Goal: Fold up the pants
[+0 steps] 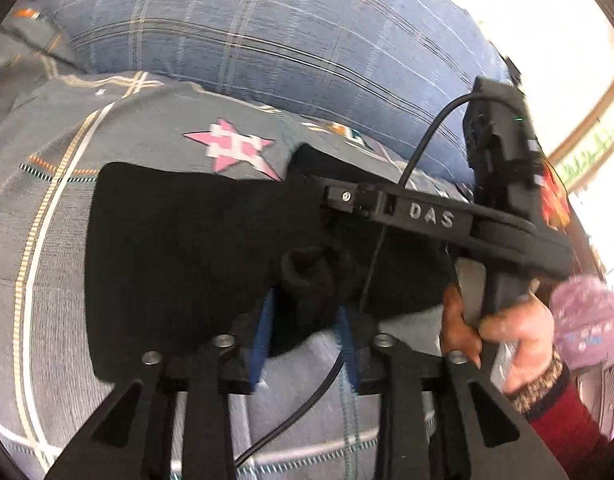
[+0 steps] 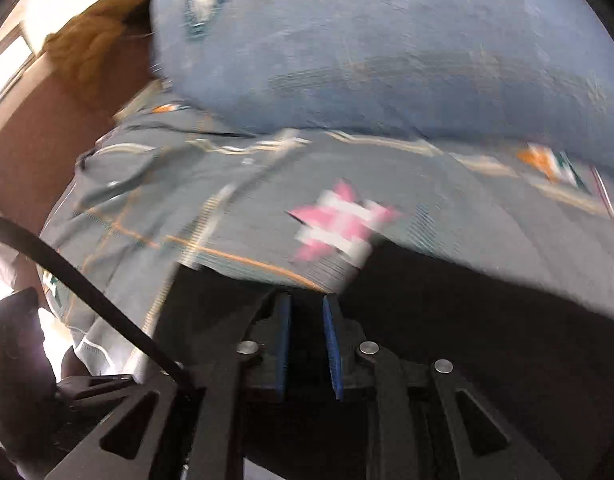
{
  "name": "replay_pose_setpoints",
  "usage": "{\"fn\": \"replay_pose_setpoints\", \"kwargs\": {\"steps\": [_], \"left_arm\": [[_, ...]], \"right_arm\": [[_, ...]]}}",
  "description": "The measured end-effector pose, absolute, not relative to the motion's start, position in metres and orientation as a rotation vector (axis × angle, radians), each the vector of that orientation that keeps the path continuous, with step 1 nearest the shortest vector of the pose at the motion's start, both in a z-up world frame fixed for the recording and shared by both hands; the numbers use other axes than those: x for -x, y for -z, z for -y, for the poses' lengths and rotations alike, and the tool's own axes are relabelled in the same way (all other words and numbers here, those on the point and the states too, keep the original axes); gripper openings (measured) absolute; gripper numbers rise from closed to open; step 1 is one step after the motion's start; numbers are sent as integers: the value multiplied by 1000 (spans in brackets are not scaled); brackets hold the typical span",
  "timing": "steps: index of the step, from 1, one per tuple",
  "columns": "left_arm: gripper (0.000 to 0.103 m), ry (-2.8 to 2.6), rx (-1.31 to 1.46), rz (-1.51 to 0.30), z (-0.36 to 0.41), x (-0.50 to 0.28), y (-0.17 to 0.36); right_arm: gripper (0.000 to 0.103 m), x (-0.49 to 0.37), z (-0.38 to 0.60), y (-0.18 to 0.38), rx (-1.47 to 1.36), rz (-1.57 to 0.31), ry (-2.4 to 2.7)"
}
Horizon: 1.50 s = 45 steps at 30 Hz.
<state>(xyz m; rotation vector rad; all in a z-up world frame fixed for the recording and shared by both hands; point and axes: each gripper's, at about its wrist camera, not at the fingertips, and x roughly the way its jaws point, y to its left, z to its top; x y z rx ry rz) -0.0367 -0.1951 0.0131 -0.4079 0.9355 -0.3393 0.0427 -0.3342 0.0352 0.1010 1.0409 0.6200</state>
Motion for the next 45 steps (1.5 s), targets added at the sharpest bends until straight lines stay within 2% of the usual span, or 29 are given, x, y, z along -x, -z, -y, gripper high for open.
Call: {"fn": "replay_pose_setpoints", "kwargs": {"steps": [2, 5, 9, 13, 20, 22, 23, 27, 28, 30, 33, 39, 45], "left_arm": [[44, 378, 396, -922, 195, 48, -23], [48, 394, 384, -917, 191, 68, -39], [50, 346, 390, -891, 165, 93, -53], [54, 269, 417, -871, 138, 103, -59], [54, 198, 444, -862, 109, 123, -61], [55, 182, 433, -863, 106, 125, -61], [56, 174, 427, -867, 104, 125, -60], [56, 156, 418, -894, 106, 119, -56], [56, 153, 412, -899, 108, 118, -57], [56, 150, 384, -912, 112, 116, -59], [59, 154, 307, -920, 125, 112, -64], [60, 182, 162, -933, 162, 89, -69], [62, 188, 128, -953, 191, 59, -65]], "right_arm": [[39, -40, 351, -41, -115, -1009, -578], [46, -33, 368, -59, -145, -946, -528], [46, -19, 366, -85, -320, -893, -674], [46, -11, 333, -73, -504, -943, -868], [46, -1, 295, -25, -336, -1033, -670], [41, 5, 317, -15, -339, -1019, -590], [33, 6, 329, -11, -364, -1011, -571], [28, 15, 366, -4, -414, -980, -457], [35, 17, 370, -6, -385, -978, -403], [37, 23, 379, -13, -346, -947, -359], [47, 36, 407, -23, -377, -901, -325], [48, 58, 477, -32, -538, -806, -234], [51, 73, 504, -27, -547, -776, -192]]}}
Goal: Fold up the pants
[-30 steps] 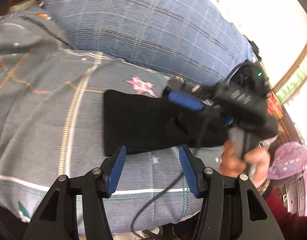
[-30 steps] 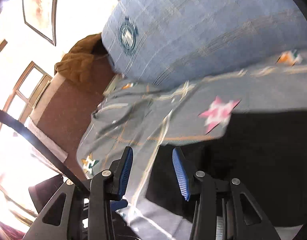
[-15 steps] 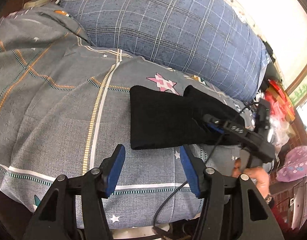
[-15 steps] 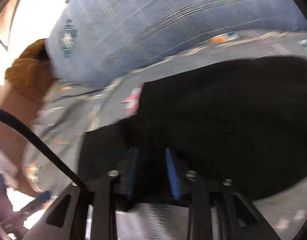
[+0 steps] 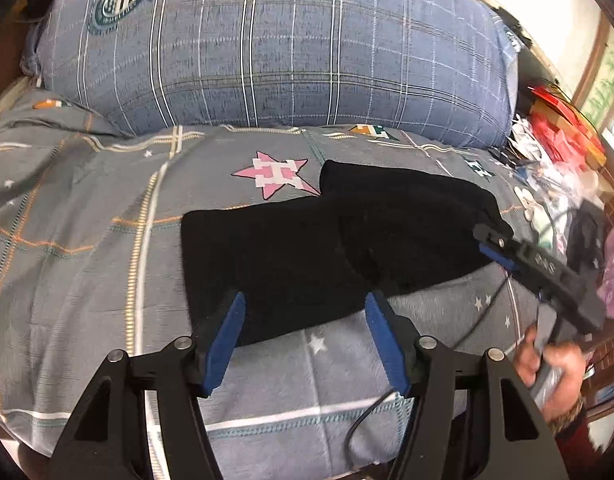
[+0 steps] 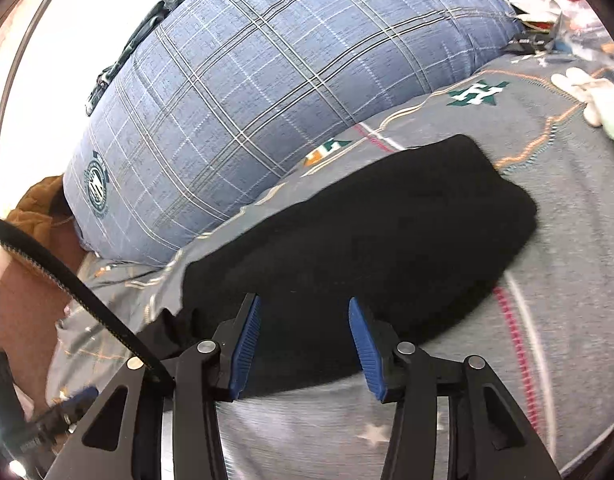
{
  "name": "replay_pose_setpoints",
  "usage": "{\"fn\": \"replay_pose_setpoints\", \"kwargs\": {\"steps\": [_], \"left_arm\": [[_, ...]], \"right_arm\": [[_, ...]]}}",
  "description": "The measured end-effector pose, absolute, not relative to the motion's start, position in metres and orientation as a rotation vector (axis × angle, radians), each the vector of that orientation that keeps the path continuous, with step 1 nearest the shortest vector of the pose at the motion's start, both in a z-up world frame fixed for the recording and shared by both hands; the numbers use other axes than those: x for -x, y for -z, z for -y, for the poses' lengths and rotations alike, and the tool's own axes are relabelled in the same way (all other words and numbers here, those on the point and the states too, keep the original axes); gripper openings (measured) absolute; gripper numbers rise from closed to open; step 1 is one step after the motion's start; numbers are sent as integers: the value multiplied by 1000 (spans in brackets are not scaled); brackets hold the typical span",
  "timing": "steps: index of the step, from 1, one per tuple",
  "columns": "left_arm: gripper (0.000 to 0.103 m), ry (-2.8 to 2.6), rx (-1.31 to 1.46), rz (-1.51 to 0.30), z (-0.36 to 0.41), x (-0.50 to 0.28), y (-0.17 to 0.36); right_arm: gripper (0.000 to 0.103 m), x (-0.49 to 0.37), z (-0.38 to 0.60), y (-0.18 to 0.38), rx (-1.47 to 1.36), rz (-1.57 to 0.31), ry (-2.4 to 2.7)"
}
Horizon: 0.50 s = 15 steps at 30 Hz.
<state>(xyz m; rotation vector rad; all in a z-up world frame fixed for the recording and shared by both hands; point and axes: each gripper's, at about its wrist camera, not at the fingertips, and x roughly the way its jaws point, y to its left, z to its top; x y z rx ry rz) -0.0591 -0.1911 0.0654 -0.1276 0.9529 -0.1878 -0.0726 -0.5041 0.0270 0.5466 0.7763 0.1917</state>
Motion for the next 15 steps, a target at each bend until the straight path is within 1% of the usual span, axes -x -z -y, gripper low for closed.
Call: {"fn": "replay_pose_setpoints", "kwargs": {"steps": [3, 5, 7, 8, 13, 15], "left_arm": [[62, 193, 187, -976, 187, 53, -58], [62, 175, 189, -975, 183, 55, -56], [62, 165, 187, -970, 180, 60, -56], [62, 163, 186, -968, 178, 63, -57], [62, 147, 171, -944, 167, 80, -61], [62, 143, 177, -935, 161, 83, -62]], "right_arm": [[52, 66, 487, -23, -620, -814, -325], [55, 58, 467, -22, -629, -848, -411], [61, 45, 443, -20, -628, -889, -490], [61, 39, 433, -18, -624, -906, -505], [61, 16, 378, -11, -529, -985, -536], [63, 11, 357, -7, -455, -1011, -506]]}}
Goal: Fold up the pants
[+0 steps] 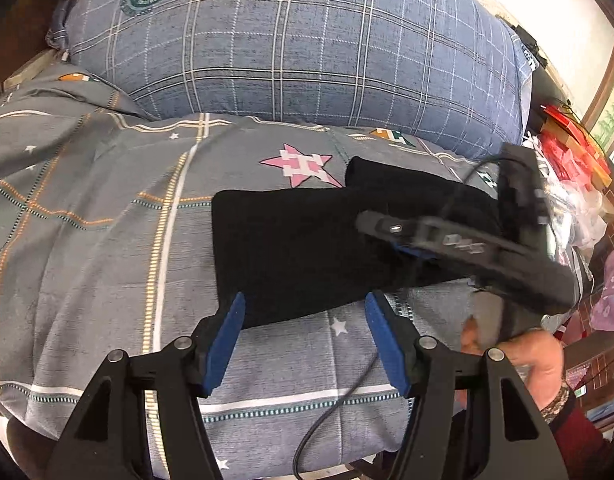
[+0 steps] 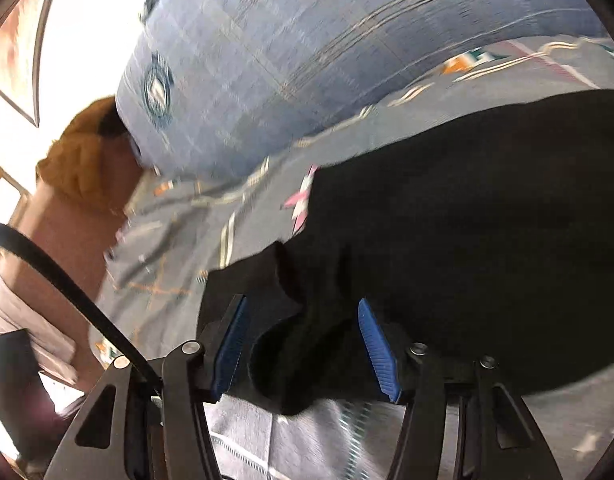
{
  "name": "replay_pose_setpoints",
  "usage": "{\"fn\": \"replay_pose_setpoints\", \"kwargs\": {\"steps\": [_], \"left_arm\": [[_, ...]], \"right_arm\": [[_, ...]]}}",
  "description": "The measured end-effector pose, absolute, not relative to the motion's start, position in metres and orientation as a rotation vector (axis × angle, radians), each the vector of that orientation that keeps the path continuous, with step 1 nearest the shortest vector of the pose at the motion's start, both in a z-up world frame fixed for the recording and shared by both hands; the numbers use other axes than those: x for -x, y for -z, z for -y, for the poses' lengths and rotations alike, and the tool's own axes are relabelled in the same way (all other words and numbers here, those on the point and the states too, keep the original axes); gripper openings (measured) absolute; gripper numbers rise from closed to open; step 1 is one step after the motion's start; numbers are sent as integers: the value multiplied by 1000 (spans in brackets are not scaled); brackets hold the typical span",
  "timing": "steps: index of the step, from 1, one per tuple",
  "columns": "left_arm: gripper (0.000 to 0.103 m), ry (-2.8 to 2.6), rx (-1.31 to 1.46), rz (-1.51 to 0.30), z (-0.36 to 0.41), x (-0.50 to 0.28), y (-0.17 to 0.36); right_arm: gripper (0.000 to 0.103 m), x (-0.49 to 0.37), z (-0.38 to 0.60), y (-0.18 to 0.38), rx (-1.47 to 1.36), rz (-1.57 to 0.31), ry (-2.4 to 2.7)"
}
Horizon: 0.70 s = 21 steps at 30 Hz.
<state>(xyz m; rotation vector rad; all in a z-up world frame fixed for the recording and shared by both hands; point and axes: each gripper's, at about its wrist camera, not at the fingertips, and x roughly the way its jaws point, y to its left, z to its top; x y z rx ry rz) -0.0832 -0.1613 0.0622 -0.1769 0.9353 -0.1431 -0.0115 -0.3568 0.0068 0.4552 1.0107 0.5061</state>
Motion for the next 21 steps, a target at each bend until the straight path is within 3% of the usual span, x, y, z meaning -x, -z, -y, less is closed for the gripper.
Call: {"fn": "replay_pose_setpoints", "kwargs": {"steps": [1, 2, 3, 4, 17, 19, 21], "left_arm": [[62, 143, 180, -934, 160, 84, -62], [62, 143, 186, -933, 158, 84, -62], [62, 142, 195, -934, 156, 84, -61], [62, 142, 201, -936, 154, 84, -60], [62, 146, 230, -946, 151, 72, -51], [62, 147, 250, -948, 150, 70, -50], [62, 143, 256, -948, 149, 70, -51]], "right_arm": [[63, 7, 349, -7, -424, -1007, -484], [57, 6, 341, -9, -394, -1002, -468], [43, 5, 338, -10, -379, -1003, -463], [7, 5, 333, -10, -362, -1014, -459], [4, 12, 393, -27, -420, -944, -353], [7, 15, 395, -28, -492, -931, -423], [23, 16, 388, -32, -508, -911, -470]]}}
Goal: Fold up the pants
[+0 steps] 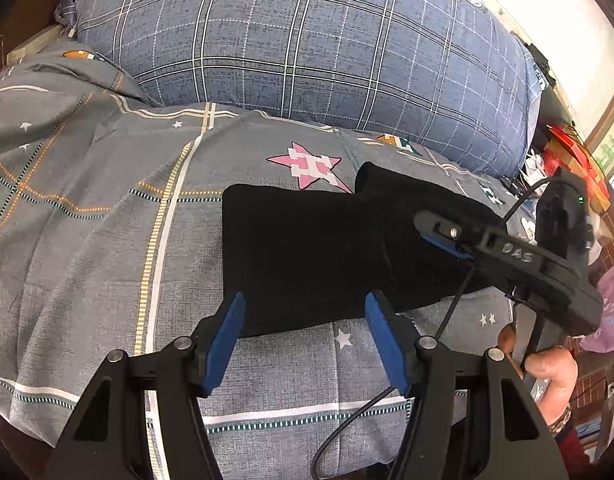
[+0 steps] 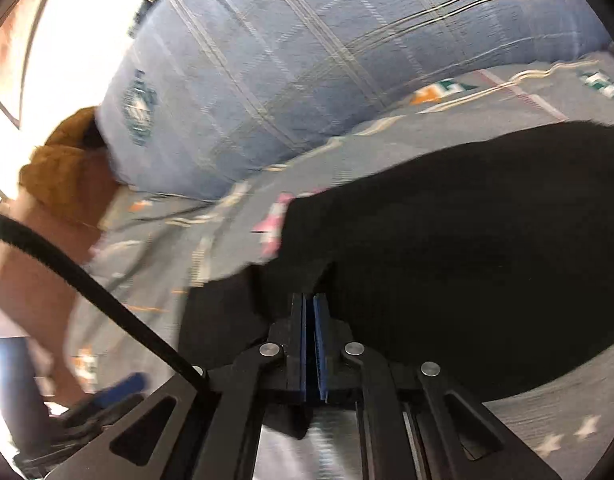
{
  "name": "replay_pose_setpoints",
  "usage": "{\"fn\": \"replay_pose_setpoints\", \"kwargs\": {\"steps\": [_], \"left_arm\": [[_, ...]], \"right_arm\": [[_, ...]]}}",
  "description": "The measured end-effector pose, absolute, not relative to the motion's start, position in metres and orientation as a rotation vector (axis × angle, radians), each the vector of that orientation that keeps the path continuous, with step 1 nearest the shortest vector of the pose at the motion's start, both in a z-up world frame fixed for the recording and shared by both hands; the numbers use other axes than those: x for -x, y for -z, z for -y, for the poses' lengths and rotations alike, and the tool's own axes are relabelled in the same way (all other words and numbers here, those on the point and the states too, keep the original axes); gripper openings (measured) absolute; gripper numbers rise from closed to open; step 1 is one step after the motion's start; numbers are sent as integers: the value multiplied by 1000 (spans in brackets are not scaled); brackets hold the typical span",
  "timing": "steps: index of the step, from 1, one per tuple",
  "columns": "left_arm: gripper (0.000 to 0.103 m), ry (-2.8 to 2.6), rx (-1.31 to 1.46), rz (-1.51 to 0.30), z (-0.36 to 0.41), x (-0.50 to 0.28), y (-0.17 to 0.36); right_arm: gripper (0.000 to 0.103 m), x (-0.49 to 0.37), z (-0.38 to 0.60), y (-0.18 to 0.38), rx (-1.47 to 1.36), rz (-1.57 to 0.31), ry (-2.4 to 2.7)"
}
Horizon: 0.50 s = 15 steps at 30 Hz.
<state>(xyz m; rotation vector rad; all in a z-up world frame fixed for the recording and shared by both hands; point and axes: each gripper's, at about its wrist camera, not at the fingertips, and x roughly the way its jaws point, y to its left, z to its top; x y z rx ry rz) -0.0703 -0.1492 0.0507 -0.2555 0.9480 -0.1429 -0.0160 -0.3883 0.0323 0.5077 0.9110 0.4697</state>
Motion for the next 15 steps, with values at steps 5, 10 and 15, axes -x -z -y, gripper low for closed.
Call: {"fn": "replay_pose_setpoints", "kwargs": {"steps": [5, 10, 15], "left_arm": [[62, 131, 229, -940, 149, 74, -53], [62, 121, 234, -947, 143, 72, -52], [62, 123, 234, -951, 138, 66, -49]], "right_arm": [[58, 11, 349, -34, -403, -932, -519], [8, 5, 315, -8, -281, -1028, -518], [8, 6, 339, -19, -303, -964, -420]]}}
